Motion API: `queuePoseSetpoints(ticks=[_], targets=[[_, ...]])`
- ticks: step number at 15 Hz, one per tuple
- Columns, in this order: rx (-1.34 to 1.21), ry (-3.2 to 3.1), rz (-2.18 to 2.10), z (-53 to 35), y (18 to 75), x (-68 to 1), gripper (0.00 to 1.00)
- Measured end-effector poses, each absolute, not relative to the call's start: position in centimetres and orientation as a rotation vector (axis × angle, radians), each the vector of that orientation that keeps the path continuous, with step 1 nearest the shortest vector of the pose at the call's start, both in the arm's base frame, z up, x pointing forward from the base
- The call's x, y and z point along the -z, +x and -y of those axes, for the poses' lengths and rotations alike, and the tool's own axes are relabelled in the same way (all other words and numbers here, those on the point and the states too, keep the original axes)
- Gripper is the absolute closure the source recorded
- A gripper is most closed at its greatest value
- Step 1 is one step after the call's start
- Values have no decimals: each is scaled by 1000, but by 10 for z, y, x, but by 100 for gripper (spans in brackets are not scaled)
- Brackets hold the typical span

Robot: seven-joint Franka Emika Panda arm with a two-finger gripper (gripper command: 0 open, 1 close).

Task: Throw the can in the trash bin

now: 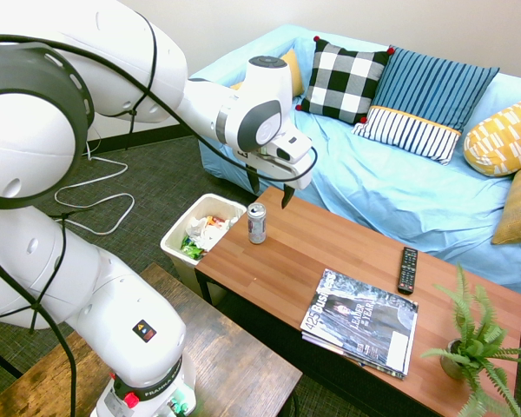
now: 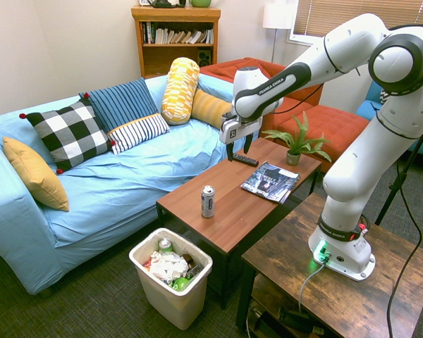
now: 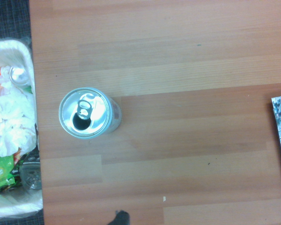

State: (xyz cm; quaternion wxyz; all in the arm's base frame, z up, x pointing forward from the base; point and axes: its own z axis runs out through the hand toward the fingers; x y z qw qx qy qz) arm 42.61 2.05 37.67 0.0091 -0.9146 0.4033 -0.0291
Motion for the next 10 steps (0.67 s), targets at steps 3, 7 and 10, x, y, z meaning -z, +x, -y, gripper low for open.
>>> queuePoseSetpoints(ticks=[3,7,10], targets=[[118,-2855,-1248,-26,428,-376,0],[205,-2838,-1209,-60,437,-357,0],[181,-2851,-1178,-83,458,-318,0]])
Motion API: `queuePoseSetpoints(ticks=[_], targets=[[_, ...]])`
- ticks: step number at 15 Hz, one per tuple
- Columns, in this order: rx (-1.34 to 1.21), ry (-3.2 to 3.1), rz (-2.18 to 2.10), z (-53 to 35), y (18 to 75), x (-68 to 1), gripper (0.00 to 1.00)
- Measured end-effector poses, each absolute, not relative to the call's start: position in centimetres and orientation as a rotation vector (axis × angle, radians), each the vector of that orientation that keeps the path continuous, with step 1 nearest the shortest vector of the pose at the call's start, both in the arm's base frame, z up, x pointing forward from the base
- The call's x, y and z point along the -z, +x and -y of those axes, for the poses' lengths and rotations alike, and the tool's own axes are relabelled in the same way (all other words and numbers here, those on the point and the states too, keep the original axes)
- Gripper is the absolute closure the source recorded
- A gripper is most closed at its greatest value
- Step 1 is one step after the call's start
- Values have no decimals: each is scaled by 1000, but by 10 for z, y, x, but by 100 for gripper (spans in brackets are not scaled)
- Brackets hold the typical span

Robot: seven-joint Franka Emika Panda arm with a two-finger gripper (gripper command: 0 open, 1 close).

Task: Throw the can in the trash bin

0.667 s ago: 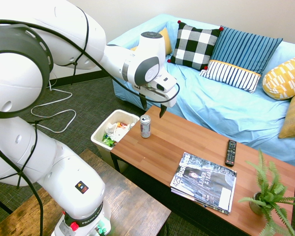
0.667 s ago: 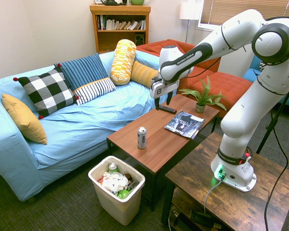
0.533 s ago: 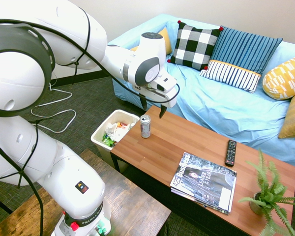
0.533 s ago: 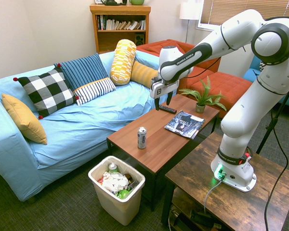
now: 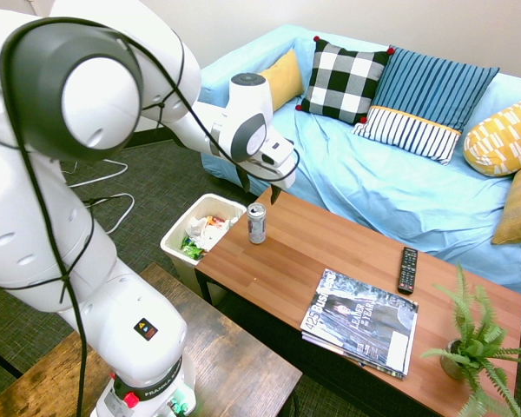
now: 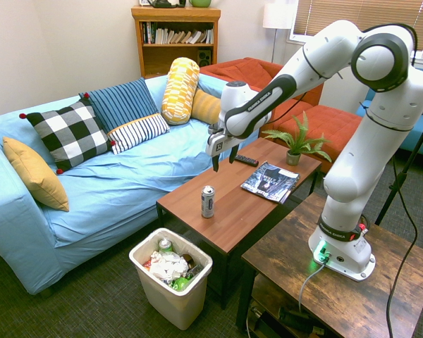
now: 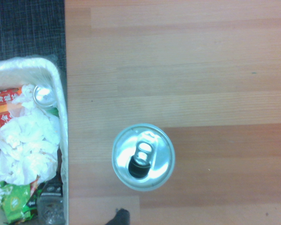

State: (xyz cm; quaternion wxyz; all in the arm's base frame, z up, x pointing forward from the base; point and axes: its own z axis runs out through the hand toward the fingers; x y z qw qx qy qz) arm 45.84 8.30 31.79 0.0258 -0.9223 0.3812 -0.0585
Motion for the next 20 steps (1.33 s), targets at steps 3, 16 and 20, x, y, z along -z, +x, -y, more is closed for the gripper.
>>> queuePoseSetpoints(ticks=[3,16,20], targets=[[172,-2856,-1182,-100,486,-285,0],[76,-2893,-1279,-140,512,-210,0],[31,-2896,-1303,-142,511,-201,100]])
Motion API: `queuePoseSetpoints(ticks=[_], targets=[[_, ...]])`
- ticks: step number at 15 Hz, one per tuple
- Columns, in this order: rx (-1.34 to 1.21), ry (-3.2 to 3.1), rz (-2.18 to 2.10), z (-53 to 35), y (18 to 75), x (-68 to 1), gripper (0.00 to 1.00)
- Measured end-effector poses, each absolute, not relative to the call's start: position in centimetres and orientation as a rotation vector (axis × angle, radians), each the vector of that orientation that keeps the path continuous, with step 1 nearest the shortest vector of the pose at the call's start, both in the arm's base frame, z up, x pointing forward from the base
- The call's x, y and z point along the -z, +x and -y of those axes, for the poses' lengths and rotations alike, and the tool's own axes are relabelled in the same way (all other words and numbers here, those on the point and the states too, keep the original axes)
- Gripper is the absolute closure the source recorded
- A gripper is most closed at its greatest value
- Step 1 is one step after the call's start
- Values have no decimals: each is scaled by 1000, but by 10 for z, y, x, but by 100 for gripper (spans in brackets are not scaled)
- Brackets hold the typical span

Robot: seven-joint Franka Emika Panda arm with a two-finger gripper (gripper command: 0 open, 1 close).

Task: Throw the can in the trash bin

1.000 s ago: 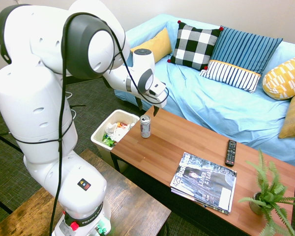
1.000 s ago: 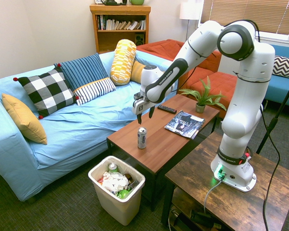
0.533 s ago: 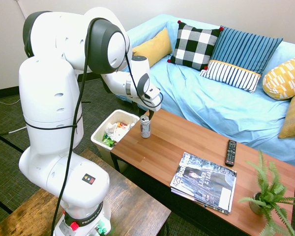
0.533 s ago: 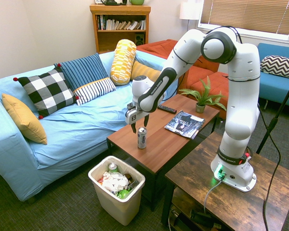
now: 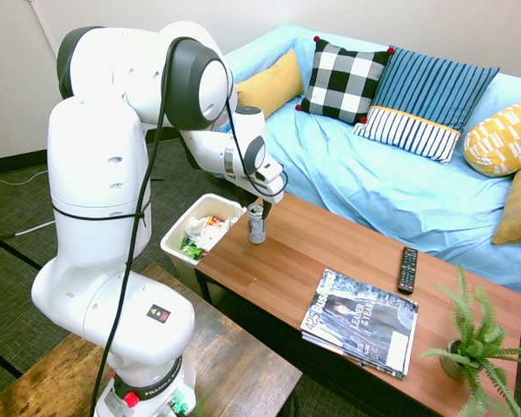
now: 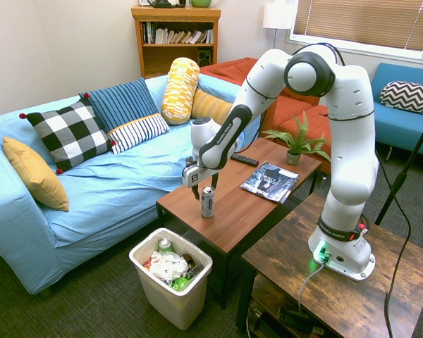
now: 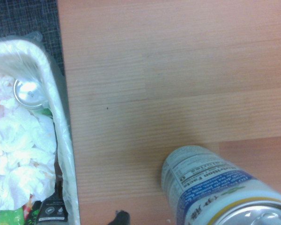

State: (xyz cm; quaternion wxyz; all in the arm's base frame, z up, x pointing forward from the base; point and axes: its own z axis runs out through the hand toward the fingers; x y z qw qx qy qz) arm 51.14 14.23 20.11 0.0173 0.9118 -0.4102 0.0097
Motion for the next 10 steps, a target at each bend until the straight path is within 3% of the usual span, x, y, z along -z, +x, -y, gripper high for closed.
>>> queuePoseSetpoints(ticks=[10], targets=[[40,2793,1314,-142,519,-196,100]])
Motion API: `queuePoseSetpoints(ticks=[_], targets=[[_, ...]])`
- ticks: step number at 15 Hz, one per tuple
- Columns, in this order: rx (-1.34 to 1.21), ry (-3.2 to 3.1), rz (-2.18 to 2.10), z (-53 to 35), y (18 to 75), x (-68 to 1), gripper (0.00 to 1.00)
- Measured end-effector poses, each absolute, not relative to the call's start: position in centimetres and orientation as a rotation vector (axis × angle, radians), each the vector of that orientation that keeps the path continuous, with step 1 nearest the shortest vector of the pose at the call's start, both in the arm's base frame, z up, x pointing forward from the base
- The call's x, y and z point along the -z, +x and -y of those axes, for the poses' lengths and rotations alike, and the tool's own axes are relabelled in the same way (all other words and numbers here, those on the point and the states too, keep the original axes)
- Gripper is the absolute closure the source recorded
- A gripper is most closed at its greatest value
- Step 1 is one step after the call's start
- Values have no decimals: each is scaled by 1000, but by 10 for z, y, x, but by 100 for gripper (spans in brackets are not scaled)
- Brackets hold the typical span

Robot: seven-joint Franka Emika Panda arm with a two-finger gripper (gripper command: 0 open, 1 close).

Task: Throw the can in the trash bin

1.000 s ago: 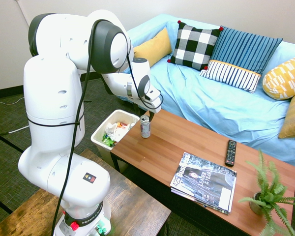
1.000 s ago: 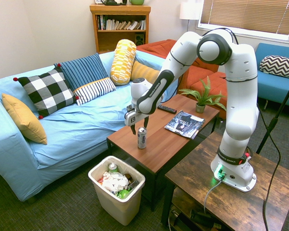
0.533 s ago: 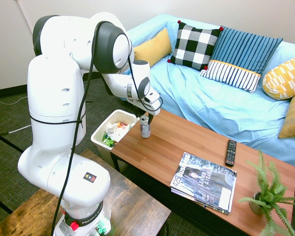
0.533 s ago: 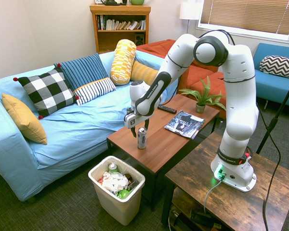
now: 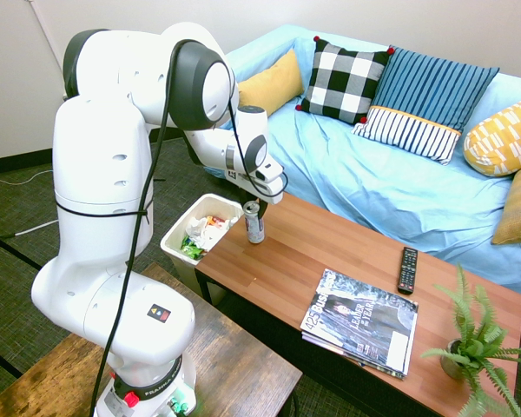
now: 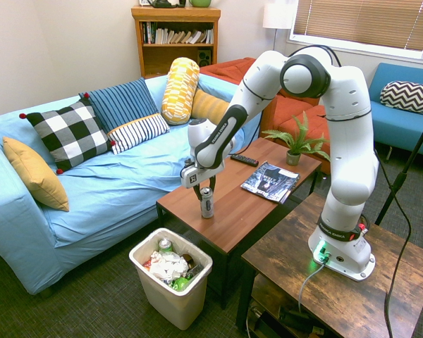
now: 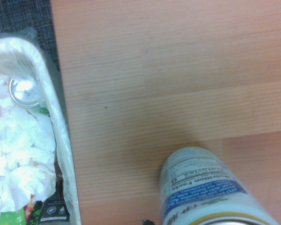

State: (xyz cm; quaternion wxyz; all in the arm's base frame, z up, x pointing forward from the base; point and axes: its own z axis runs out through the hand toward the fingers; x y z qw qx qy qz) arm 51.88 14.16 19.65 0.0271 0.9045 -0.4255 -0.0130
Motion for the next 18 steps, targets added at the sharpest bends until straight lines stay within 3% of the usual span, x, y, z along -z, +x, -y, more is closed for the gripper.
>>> queuePoseSetpoints(ticks=[4,8,14,15,18], targets=[[-31,2810,1250,-165,520,-222,100],[-149,2836,1135,-256,505,-253,100],[-151,2938,929,-362,490,-227,100],[-149,2937,913,-367,491,-221,0],[-131,2917,901,-367,496,-206,0]])
